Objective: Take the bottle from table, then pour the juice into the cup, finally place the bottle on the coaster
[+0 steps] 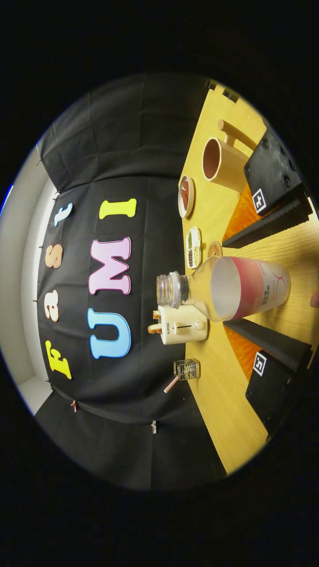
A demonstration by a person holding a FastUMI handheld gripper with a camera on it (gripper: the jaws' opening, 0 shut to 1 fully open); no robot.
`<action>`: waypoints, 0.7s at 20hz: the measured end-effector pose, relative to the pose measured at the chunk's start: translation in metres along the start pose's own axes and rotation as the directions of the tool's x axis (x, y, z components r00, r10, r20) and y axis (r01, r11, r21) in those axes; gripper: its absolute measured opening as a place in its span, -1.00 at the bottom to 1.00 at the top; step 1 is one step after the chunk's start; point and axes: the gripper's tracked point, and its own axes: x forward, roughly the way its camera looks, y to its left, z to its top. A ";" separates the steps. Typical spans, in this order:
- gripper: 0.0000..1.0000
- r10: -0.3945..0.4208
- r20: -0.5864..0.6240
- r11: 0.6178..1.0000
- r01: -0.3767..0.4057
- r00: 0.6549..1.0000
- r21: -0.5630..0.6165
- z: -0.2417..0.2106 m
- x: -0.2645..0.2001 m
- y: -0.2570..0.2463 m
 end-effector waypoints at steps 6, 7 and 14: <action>0.54 0.006 -0.018 1.000 -0.006 1.000 0.005 -0.002 0.013 -0.001; 0.53 0.002 -0.019 1.000 -0.001 1.000 0.009 0.003 0.013 -0.001; 0.50 -0.004 0.064 1.000 0.003 0.998 0.008 0.091 0.022 0.010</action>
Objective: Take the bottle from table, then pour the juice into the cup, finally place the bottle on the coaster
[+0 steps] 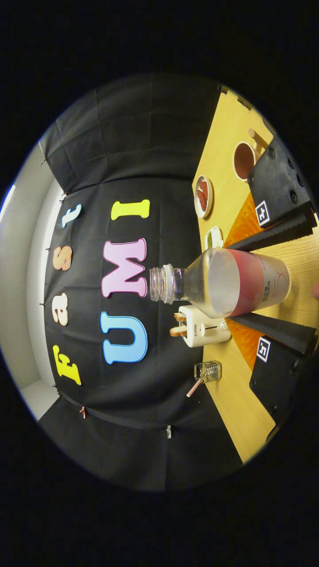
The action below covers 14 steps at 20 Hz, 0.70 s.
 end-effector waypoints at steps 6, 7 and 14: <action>0.50 0.009 -0.022 1.000 -0.008 1.000 0.020 0.022 -0.010 0.005; 0.50 0.008 -0.028 1.000 -0.008 1.000 0.019 0.023 -0.011 0.004; 0.50 -0.025 -0.067 0.997 0.030 0.997 0.077 0.022 -0.008 -0.011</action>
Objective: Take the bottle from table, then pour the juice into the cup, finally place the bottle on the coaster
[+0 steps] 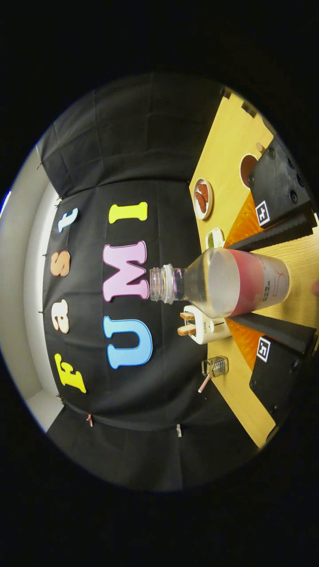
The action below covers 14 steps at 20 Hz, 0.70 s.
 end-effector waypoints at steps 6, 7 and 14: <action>0.51 0.025 -0.120 0.976 0.002 0.993 0.220 -0.018 0.015 -0.005; 0.51 0.037 -0.134 0.965 -0.001 0.990 0.263 -0.022 0.016 -0.004; 0.49 0.042 -0.201 0.869 0.063 0.979 0.490 -0.040 0.018 -0.026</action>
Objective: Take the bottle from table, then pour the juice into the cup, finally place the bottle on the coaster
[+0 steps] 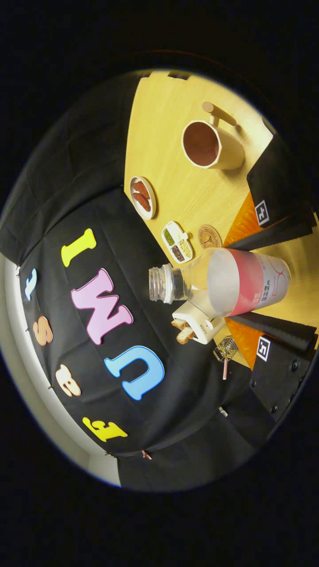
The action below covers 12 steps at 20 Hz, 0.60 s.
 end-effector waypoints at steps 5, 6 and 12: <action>0.50 0.052 -0.057 0.964 -0.035 0.997 0.264 -0.010 0.000 -0.007; 0.50 0.046 -0.064 0.953 -0.025 0.997 0.303 -0.013 0.001 -0.009; 0.50 0.009 -0.059 0.901 0.017 0.998 0.432 -0.009 -0.001 -0.031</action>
